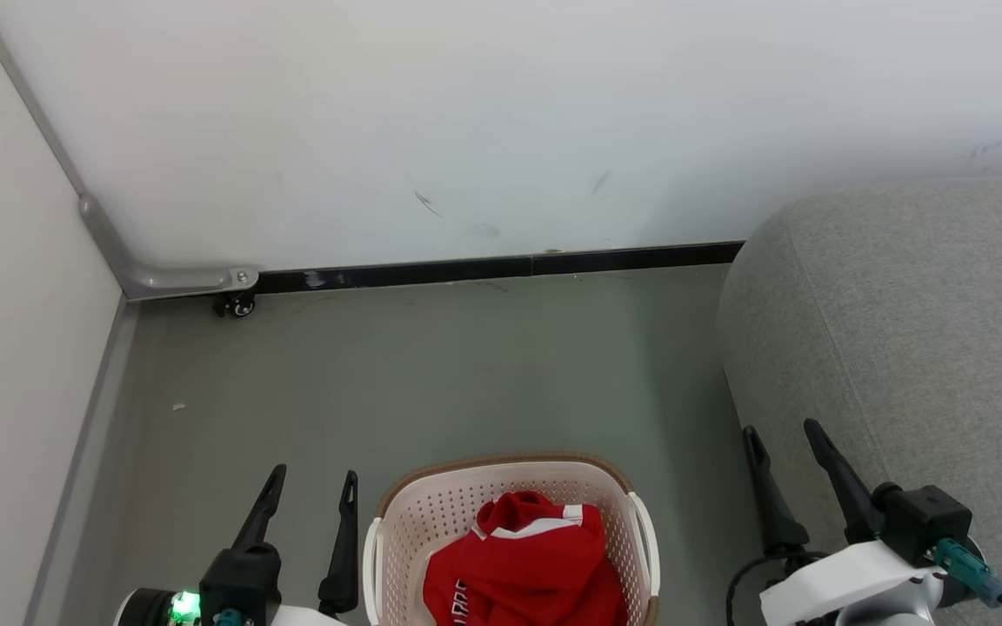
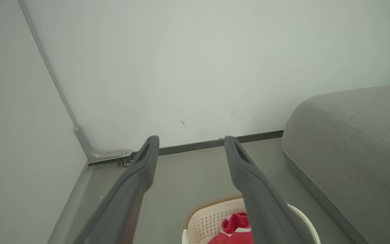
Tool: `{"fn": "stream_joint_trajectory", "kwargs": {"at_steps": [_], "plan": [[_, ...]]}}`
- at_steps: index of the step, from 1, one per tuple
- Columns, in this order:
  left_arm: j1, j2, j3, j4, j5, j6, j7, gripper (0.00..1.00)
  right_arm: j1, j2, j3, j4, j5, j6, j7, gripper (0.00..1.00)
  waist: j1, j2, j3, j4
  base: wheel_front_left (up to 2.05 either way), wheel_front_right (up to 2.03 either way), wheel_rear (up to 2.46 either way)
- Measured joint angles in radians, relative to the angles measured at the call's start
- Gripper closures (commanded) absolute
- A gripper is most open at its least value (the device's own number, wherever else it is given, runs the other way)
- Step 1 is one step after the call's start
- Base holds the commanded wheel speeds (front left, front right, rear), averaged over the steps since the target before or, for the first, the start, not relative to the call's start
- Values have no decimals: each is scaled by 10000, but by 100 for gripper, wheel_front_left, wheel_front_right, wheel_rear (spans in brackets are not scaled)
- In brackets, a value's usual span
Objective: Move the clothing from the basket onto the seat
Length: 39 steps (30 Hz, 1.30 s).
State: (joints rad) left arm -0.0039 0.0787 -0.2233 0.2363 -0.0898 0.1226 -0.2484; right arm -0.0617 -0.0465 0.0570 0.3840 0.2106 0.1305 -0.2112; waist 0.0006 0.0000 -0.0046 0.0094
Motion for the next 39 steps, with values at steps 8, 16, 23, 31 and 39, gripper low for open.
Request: {"fn": "stream_joint_trajectory", "kwargs": {"at_steps": [8, 16, 23, 31, 39], "plan": [[-4, -48, 105, 119, -46, 21, 0, 0, 2, 0, -36, 96, 324, 0, -2, 0, -1, 0, 43, -11, 0, 0, 0], [-25, -94, 167, 165, -61, 107, 0, 0, 2, 0, -2, 142, 633, 0, -4, 0, -1, 0, 123, -17, 0, 0, 0], [-94, -94, 234, 207, -59, 109, 0, 0, -8, 0, 90, 138, 650, 0, -15, 0, -2, 0, 245, -30, 0, 0, 0], [-375, -58, 226, 497, -42, 107, 0, 0, -11, 0, 84, 86, 648, 0, -102, 0, -2, 0, 455, -87, 0, 0, 0], [-746, -67, 82, 819, 48, 90, 0, 0, -66, 0, -38, -71, 646, 0, -159, 0, -2, 0, 788, -195, 0, 0, 0]]}}
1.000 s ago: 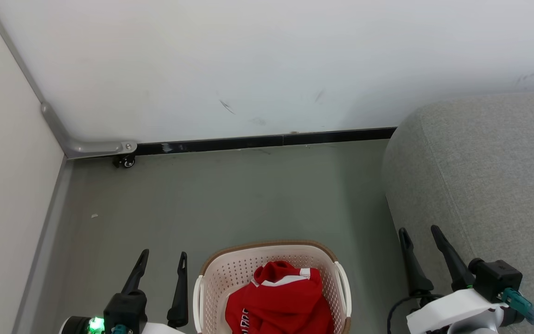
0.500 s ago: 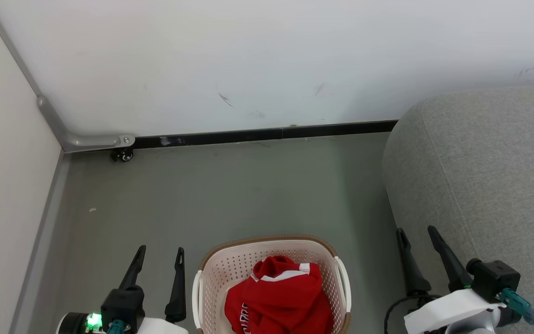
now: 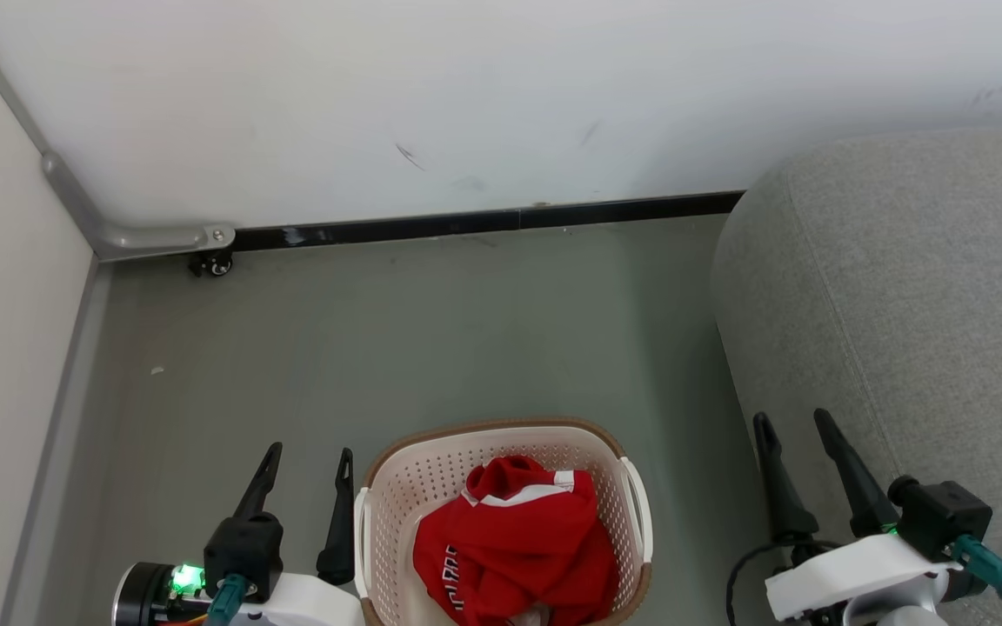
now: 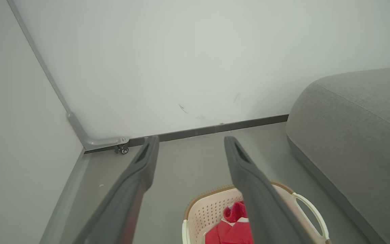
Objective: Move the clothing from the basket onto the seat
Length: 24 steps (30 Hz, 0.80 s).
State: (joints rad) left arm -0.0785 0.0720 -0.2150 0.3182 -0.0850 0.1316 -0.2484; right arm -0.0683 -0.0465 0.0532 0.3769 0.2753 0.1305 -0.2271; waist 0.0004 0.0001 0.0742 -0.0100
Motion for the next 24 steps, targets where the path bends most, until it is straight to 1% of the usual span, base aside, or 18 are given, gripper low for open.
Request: {"fn": "stream_joint_trajectory", "kwargs": {"at_steps": [6, 19, 24], "plan": [[-152, 6, -130, 385, 44, -17, 0, 0, -171, 0, -167, -222, -6, 0, -33, 0, 0, 0, 280, -84, 0, 0, 0], [-970, 136, -523, 869, 489, -336, -40, 0, -638, 0, -558, -658, 77, 0, -109, 0, -1, 0, 1256, -390, 0, 0, 0], [-1376, 201, -585, 1139, 579, -362, -40, 0, -820, 0, -702, -792, 121, 0, -119, 0, -1, 0, 1716, -560, 0, 0, 0]]}}
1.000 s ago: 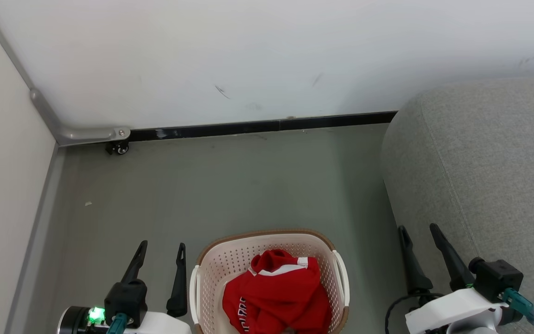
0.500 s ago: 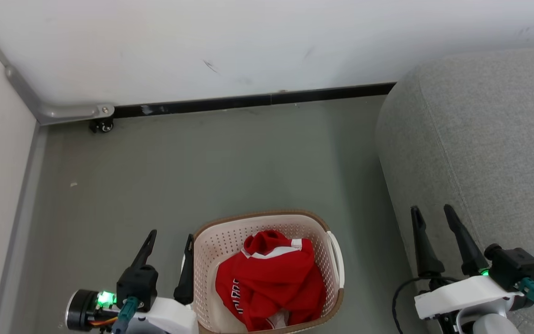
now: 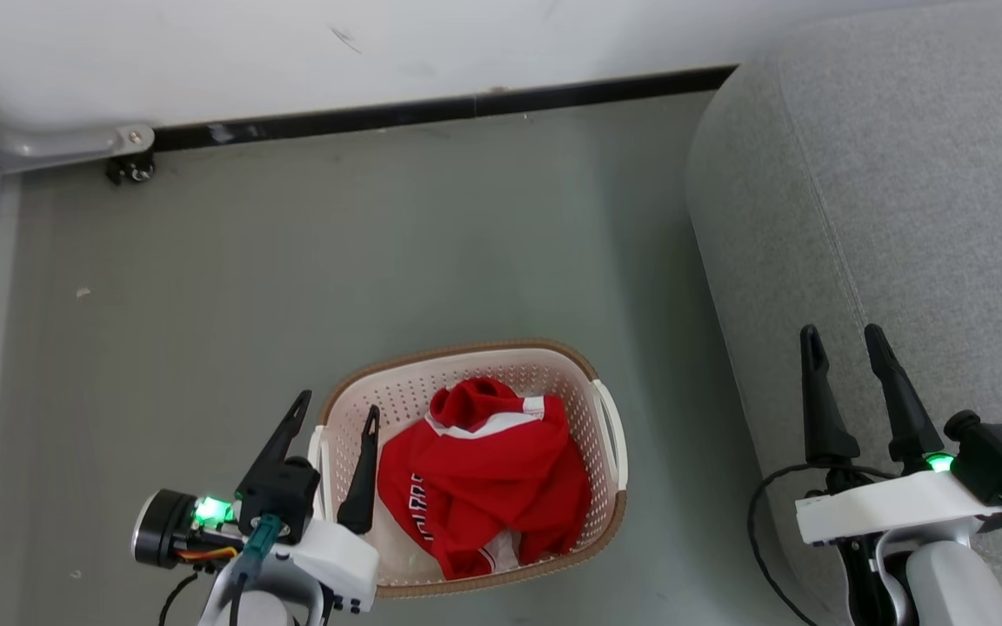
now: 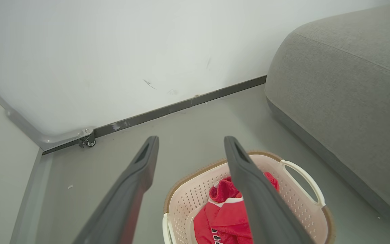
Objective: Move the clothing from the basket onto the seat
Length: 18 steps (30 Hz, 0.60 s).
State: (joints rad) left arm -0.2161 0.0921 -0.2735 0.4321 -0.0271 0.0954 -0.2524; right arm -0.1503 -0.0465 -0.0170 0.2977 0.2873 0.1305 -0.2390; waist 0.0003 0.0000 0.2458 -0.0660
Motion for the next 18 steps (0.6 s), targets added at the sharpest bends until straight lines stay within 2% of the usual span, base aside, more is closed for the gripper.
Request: {"fn": "stream_joint_trajectory", "kwargs": {"at_steps": [18], "plan": [[-1254, 301, -190, 635, 424, -232, 0, 0, -889, 0, 81, -280, 313, 0, -77, 0, 0, 0, 1640, -790, 0, 0, 0]]}}
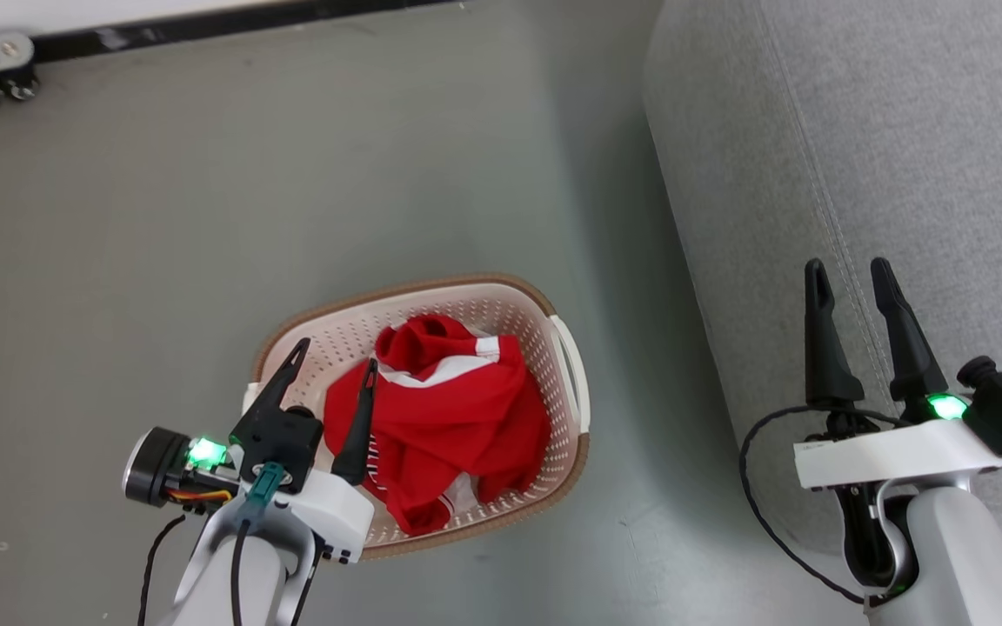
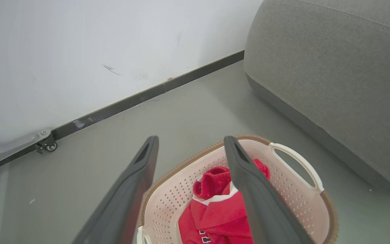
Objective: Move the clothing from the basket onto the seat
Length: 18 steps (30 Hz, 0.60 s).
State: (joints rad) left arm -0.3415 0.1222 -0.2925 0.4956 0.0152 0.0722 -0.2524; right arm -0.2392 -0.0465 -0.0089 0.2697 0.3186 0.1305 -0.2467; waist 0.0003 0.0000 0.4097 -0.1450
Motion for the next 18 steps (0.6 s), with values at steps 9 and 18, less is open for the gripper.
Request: {"fn": "stream_joint_trajectory", "kwargs": {"at_steps": [9, 18], "plan": [[-599, 144, -213, 477, 244, -123, -2, 0, -395, 0, 240, -23, 222, 0, -12, 0, 0, 0, 776, -502, 0, 0, 0], [-1029, 353, -198, 978, 330, -121, -2, 0, -753, 0, 422, -290, 579, 0, -13, 0, -1, 0, 1409, -959, 0, 0, 0]]}}
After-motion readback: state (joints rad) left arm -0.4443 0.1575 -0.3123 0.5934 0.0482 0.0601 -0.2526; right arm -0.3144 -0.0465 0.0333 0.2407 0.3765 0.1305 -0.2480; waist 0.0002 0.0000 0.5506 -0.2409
